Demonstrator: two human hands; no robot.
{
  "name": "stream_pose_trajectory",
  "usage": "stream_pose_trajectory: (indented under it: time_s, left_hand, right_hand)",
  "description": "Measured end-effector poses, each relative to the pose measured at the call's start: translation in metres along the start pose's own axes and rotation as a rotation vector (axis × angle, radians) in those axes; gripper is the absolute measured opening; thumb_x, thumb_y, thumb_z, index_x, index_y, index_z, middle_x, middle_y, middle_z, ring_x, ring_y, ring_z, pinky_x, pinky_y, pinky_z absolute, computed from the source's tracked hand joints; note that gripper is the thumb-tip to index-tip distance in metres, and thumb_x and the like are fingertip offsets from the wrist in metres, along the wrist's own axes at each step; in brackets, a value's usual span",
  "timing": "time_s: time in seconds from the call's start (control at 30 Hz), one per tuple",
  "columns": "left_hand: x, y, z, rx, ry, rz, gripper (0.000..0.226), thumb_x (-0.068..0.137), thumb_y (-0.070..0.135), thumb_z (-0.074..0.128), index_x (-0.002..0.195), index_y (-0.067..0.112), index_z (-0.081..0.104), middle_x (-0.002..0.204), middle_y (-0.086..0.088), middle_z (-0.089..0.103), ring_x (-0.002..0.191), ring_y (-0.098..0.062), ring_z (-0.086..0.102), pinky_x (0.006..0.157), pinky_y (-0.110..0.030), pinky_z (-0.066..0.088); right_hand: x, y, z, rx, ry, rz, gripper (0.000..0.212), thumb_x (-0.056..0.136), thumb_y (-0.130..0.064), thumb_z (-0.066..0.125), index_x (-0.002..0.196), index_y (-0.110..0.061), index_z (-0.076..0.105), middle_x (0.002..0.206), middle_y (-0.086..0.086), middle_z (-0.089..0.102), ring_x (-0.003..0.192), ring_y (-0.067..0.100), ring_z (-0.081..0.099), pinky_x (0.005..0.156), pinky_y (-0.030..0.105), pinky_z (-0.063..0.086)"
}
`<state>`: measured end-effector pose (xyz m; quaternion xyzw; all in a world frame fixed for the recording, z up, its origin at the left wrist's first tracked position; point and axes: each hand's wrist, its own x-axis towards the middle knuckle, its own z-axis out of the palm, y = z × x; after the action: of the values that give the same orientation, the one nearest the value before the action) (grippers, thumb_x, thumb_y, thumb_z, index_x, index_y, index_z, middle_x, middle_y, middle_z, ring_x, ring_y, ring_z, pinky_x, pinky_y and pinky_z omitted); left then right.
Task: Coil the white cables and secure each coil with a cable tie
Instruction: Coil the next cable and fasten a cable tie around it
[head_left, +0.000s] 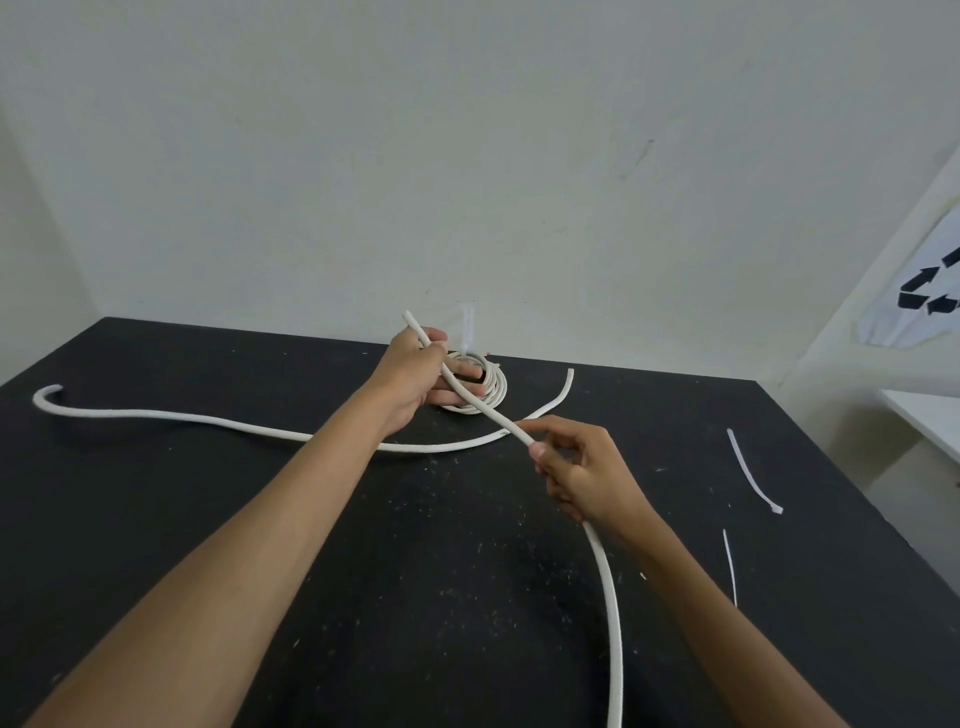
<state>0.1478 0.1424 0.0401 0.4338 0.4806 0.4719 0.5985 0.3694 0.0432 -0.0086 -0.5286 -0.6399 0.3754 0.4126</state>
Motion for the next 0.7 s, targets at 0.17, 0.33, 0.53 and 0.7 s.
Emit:
stream_pose_trajectory:
  time_s: [0.17,0.33,0.53,0.7]
  left_hand:
    - [-0.008,0.001,-0.014,0.234,0.072,-0.033,0.043,0.110,0.036,0.057,0.109,-0.007,0.067,0.084,-0.021,0.080,0.076,-0.033,0.081,0.066,-0.041,0.068]
    - [-0.015,0.008,-0.032,1.257,0.500,0.455,0.040,0.096,0.056,0.071,0.080,0.019,0.074,0.070,0.002,0.068,0.076,-0.024,0.069,0.075,-0.038,0.058]
    - [-0.015,0.008,-0.008,1.344,0.045,0.800,0.054,0.108,0.059,0.040,0.089,0.020,0.072,0.081,0.003,0.066,0.086,-0.021,0.063,0.076,-0.038,0.040]
    - [-0.017,0.005,-0.007,1.291,0.010,0.608,0.065,0.105,0.069,0.039,0.063,0.020,0.049,0.057,0.001,0.050,0.058,-0.022,0.050,0.054,-0.035,0.030]
  right_hand:
    - [0.008,-0.004,-0.018,0.061,0.094,-0.013,0.030,0.108,-0.003,0.058,0.116,-0.022,0.081,0.070,0.006,0.051,0.051,0.016,0.038,0.043,0.023,0.029]
    - [0.025,-0.014,-0.045,-0.115,0.090,-0.018,0.033,0.108,-0.007,0.058,0.112,-0.030,0.081,0.068,-0.002,0.056,0.048,0.012,0.041,0.043,0.022,0.035]
    - [0.043,-0.046,-0.046,-0.301,0.037,-0.148,0.030,0.105,-0.009,0.062,0.113,-0.029,0.083,0.066,-0.010,0.063,0.054,0.001,0.050,0.053,0.013,0.037]
    - [0.048,-0.053,-0.055,-0.164,0.114,-0.112,0.016,0.103,-0.013,0.070,0.098,-0.021,0.082,0.074,0.002,0.075,0.055,0.011,0.049,0.048,0.016,0.037]
